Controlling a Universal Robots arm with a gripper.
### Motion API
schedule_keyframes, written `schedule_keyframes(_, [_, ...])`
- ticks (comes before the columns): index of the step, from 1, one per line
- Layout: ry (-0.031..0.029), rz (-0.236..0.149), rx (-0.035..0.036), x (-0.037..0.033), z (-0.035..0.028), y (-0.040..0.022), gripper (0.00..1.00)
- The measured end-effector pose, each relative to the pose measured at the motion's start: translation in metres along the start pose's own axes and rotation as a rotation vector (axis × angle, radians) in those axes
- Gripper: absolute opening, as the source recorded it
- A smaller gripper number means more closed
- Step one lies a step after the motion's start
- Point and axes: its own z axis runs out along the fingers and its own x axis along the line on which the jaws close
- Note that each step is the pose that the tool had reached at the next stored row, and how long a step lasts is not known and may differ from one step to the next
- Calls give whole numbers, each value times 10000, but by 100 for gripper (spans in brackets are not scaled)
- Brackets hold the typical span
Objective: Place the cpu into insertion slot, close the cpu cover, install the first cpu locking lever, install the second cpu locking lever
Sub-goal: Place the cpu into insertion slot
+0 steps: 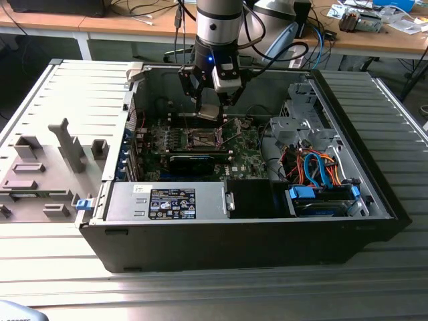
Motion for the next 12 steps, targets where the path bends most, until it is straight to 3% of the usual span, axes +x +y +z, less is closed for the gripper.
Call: schedule_keyframes(12, [-3, 106, -2, 0, 1, 0, 55])
